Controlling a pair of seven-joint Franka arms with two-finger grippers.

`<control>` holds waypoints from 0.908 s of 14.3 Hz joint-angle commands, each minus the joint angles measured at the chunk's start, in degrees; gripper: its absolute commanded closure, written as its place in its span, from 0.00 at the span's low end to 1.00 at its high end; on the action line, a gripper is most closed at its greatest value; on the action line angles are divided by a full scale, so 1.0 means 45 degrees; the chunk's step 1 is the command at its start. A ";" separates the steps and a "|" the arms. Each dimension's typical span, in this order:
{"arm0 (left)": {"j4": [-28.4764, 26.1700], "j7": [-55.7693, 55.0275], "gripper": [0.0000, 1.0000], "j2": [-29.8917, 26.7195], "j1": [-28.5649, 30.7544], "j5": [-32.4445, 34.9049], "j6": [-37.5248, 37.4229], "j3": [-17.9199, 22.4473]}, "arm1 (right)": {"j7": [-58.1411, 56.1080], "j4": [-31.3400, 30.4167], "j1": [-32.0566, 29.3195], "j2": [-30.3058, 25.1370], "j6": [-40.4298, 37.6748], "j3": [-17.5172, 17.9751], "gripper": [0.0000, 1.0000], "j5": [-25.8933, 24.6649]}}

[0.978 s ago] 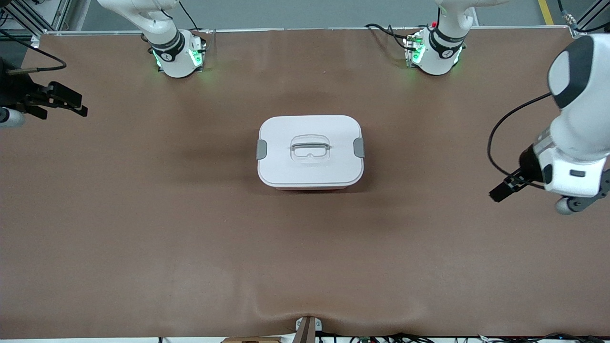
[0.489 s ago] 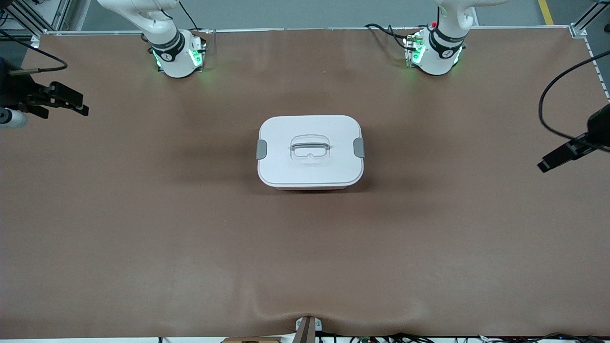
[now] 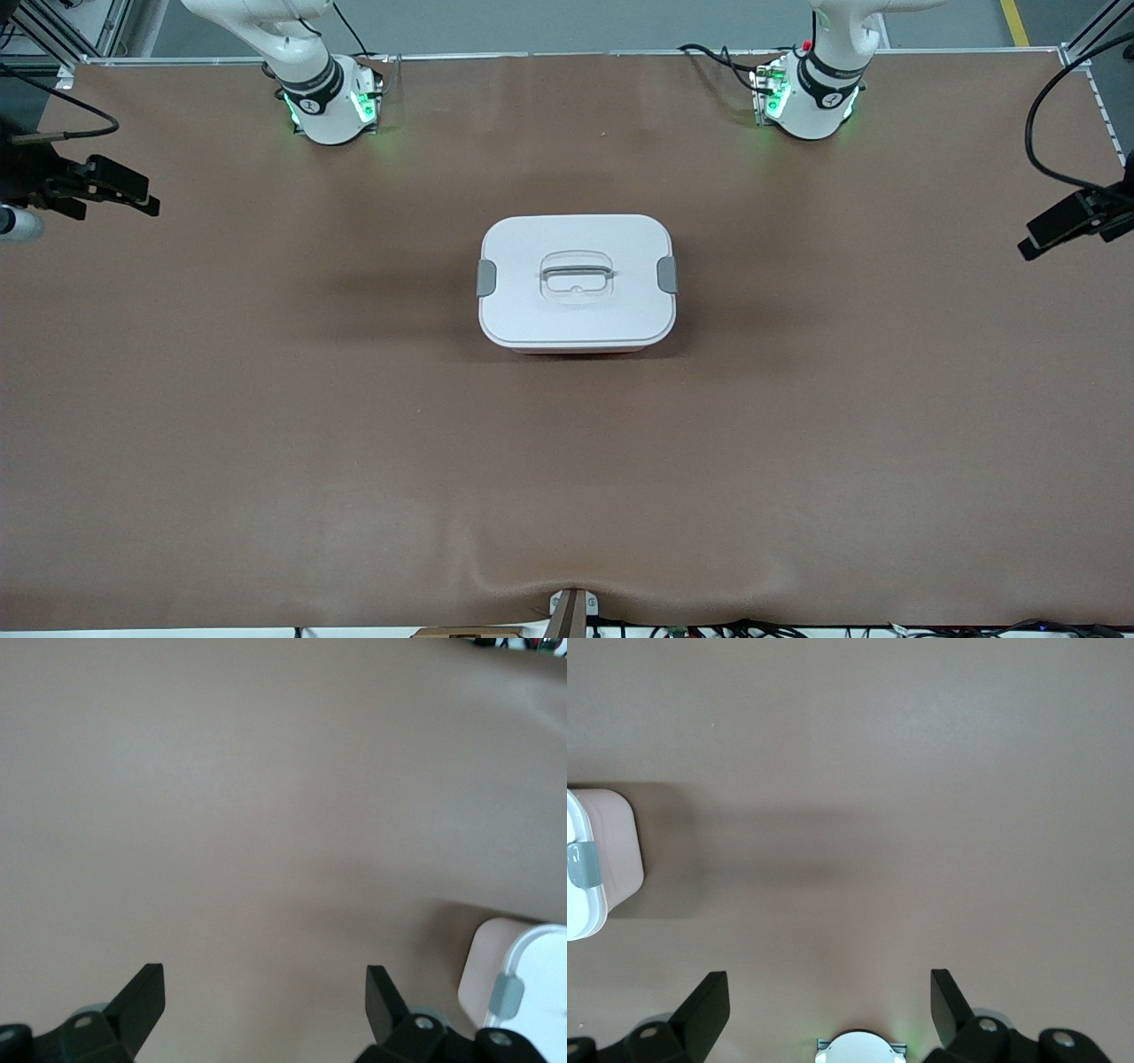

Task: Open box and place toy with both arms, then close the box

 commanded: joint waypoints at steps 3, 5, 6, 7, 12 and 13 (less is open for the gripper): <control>-0.0162 0.1206 0.00 -0.0573 -0.0294 -0.0024 -0.0887 0.0412 | 0.0000 0.0068 -0.0284 0.0010 -0.0036 0.0178 0.00 0.0050; -0.0220 0.2218 0.00 -0.0787 -0.0313 -0.0024 -0.1296 0.0568 | 0.0000 -0.0068 -0.0304 -0.0010 -0.0133 0.0159 0.00 0.0050; -0.0240 0.2455 0.00 -0.0808 -0.0333 -0.0024 -0.1395 0.0665 | 0.0000 -0.0088 -0.0400 -0.0010 -0.0056 0.0159 0.00 0.0050; -0.0240 0.2689 0.00 -0.0808 -0.0333 0.0034 -0.1396 0.0666 | 0.0000 -0.0069 -0.0401 -0.0010 0.0022 0.0159 0.00 0.0050; -0.0299 0.3278 0.00 -0.0944 -0.0509 0.0425 -0.1610 0.0608 | 0.0000 -0.0030 -0.0343 -0.0029 0.0023 0.0178 0.00 0.0109; -0.0318 0.3278 0.00 -0.0964 -0.0509 0.0425 -0.1611 0.0589 | 0.0020 -0.0030 -0.0265 -0.0049 0.0023 0.0197 0.00 0.0109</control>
